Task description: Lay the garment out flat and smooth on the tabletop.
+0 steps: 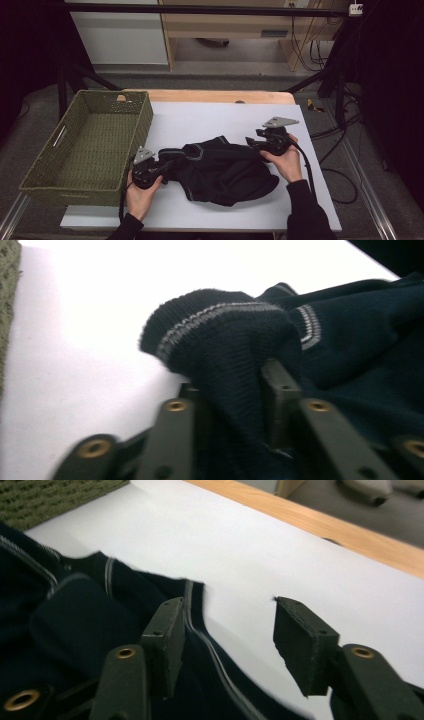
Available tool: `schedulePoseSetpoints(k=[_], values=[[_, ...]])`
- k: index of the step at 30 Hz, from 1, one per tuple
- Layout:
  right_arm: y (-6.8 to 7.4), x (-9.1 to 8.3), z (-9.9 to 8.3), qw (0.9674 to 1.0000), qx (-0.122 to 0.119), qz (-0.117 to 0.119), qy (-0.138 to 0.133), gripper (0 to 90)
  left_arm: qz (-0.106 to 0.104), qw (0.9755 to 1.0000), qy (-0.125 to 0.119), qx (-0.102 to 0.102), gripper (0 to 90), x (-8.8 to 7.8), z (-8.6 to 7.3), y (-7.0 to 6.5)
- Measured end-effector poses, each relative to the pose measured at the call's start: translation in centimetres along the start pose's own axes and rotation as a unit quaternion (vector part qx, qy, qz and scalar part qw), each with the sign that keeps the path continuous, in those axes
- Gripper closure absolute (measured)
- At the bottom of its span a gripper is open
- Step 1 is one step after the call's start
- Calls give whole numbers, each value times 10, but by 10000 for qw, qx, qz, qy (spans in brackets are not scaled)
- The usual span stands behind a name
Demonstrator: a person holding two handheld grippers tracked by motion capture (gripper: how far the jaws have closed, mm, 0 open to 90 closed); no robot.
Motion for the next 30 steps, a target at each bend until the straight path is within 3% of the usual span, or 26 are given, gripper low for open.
schedulePoseSetpoints(k=[6,10,15,20,25,30], values=[[17,57,6,9989,-163,222,384,373,2,10000,47,80,816,-1,-1,0],[27,88,-4,9948,-428,285,882,339,-51,9999,79,111,817,0,-3,-1],[36,106,-20,9869,-663,300,1439,369,-107,9999,95,82,816,0,-3,-1],[42,112,-35,9804,-598,487,1814,491,-157,9998,113,58,816,0,-4,-2],[43,109,-31,9810,-675,558,1730,727,-191,9997,118,55,816,0,-4,-3],[37,101,-17,9888,-604,369,1311,772,-223,9997,109,29,816,-1,-4,-3]])
Point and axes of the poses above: each handheld gripper's, and its own axes: x roughly forward along the jaws, z roughly out of its top, y roughly to its left, the point moved 10 cm from there along x, roughly forward along the jaws, and after that the axes turned 3 degrees about -z, right-handed, at the moved point
